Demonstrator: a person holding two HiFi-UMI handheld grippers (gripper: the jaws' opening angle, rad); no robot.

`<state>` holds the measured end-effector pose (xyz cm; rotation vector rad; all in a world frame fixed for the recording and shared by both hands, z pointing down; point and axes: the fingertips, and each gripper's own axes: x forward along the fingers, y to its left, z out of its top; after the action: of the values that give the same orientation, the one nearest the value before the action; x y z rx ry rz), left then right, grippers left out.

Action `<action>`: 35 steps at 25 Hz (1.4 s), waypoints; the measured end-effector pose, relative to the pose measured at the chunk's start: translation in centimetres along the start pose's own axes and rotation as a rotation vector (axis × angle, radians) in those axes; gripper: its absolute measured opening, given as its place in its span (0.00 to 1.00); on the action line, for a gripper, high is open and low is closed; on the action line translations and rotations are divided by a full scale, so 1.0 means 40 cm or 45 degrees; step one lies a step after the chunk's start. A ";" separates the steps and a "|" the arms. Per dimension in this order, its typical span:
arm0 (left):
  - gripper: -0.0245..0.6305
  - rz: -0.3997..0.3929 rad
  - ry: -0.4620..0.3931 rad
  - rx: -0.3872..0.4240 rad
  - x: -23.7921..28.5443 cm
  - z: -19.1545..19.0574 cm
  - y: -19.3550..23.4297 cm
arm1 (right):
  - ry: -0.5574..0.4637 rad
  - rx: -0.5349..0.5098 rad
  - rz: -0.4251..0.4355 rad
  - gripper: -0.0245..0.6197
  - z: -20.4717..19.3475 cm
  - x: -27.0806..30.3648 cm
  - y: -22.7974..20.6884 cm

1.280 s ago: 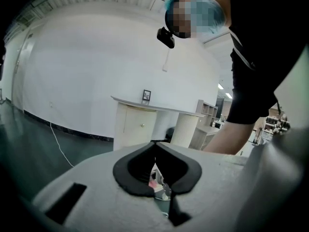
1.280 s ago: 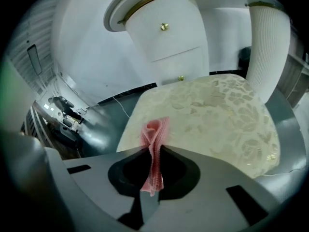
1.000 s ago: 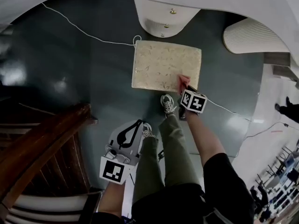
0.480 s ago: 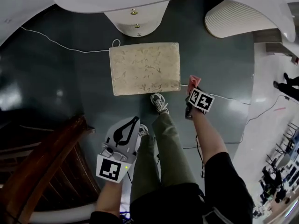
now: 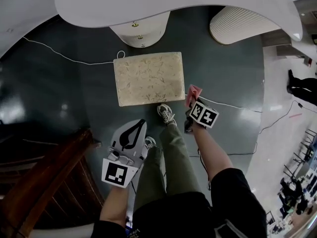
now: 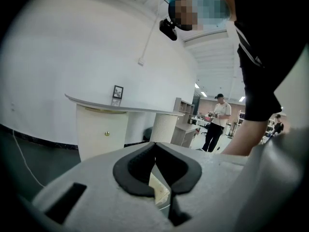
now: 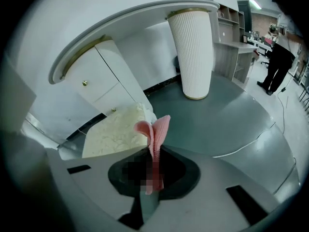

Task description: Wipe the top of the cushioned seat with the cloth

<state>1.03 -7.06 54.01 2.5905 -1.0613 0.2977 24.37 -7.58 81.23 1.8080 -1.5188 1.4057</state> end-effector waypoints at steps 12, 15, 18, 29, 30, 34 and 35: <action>0.06 0.056 -0.057 0.064 -0.114 0.147 -0.014 | -0.254 -0.063 0.228 0.08 0.127 -0.290 0.218; 0.06 0.061 -0.098 0.079 -0.162 0.192 -0.031 | -0.302 -0.080 0.286 0.08 0.144 -0.383 0.268; 0.06 0.068 -0.122 0.093 -0.209 0.214 -0.048 | -0.350 -0.090 0.336 0.08 0.154 -0.458 0.309; 0.06 0.085 -0.220 0.163 -0.357 0.333 -0.079 | -0.509 -0.128 0.522 0.08 0.133 -0.742 0.480; 0.06 0.085 -0.226 0.168 -0.369 0.337 -0.084 | -0.518 -0.129 0.536 0.08 0.124 -0.764 0.493; 0.06 0.067 -0.236 0.205 -0.412 0.347 -0.108 | -0.553 -0.165 0.588 0.08 0.096 -0.850 0.536; 0.06 0.067 -0.243 0.218 -0.424 0.353 -0.111 | -0.563 -0.184 0.601 0.08 0.092 -0.871 0.548</action>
<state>-6.76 1.53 34.71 2.7921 -1.2190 0.1624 9.52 -0.33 43.35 1.8243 -2.3299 1.0745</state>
